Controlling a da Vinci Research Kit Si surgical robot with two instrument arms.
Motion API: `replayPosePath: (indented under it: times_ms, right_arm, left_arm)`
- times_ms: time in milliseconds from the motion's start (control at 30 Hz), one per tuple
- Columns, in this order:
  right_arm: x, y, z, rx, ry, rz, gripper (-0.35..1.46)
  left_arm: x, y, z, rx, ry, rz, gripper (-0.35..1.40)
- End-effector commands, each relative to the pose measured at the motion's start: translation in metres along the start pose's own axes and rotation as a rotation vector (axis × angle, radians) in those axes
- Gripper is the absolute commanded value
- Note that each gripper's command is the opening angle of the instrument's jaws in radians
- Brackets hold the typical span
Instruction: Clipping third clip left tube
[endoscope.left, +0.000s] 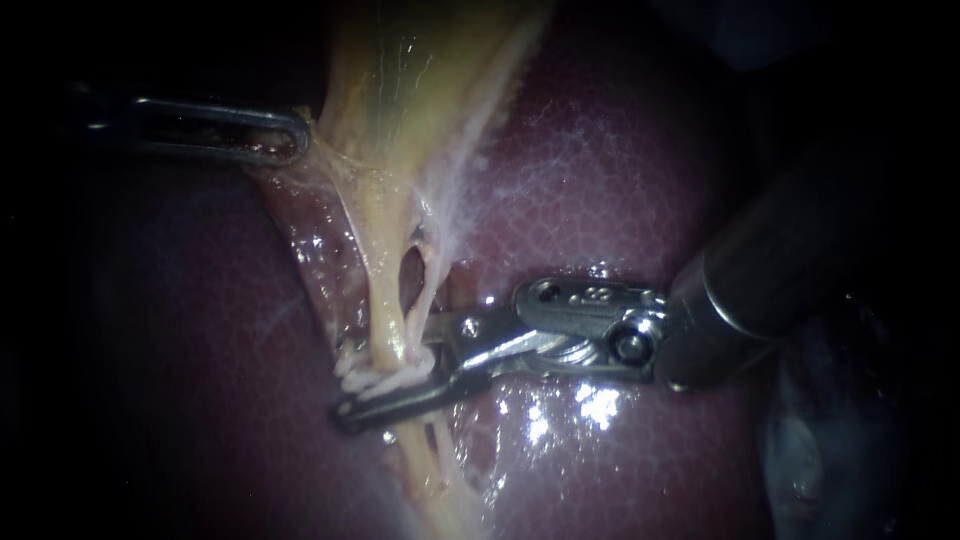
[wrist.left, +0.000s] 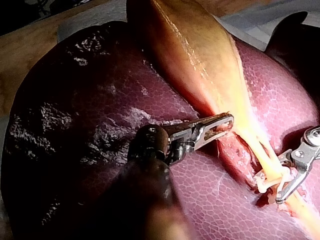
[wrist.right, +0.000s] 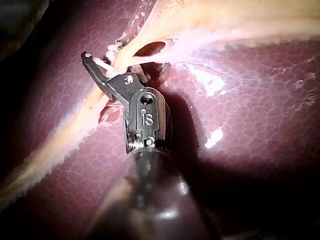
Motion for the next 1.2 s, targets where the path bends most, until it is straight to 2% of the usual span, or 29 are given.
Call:
replayPosePath:
  times_ms: [33,167,300,433,600,733,933,1100,1200]
  right_arm:
    - [0.0001,0.0000,-0.0001,-0.004,0.002,0.001,0.41]
    - [0.0000,0.0004,-0.0005,-0.024,0.009,0.002,0.42]
    - [-0.0008,0.0011,-0.0020,-0.043,0.013,0.003,0.43]
    - [-0.0013,0.0017,-0.0048,-0.075,0.014,0.010,0.44]
    - [-0.0008,0.0018,-0.0084,-0.098,0.027,0.020,0.44]
    - [-0.0005,0.0016,-0.0110,-0.118,0.036,0.019,0.44]
    - [-0.0004,0.0008,-0.0131,-0.133,0.029,0.024,0.44]
    - [0.0010,-0.0004,-0.0135,-0.133,0.029,0.022,0.45]
    - [0.0022,-0.0011,-0.0131,-0.132,0.044,0.027,0.45]
  left_arm:
    - [0.0000,0.0000,0.0000,0.000,0.000,0.000,-0.35]
    - [0.0000,0.0000,-0.0001,0.000,0.001,0.000,-0.35]
    - [0.0000,0.0001,-0.0001,0.001,0.001,0.000,-0.35]
    - [0.0000,0.0001,-0.0002,0.001,0.001,0.000,-0.35]
    - [0.0000,0.0001,-0.0002,0.002,0.001,0.000,-0.35]
    - [0.0000,0.0001,-0.0003,0.002,0.001,0.000,-0.35]
    - [0.0000,0.0001,-0.0003,0.002,0.001,0.000,-0.35]
    - [0.0000,0.0001,-0.0003,0.002,0.001,0.000,-0.35]
    - [0.0000,0.0001,-0.0003,0.002,0.001,0.000,-0.35]
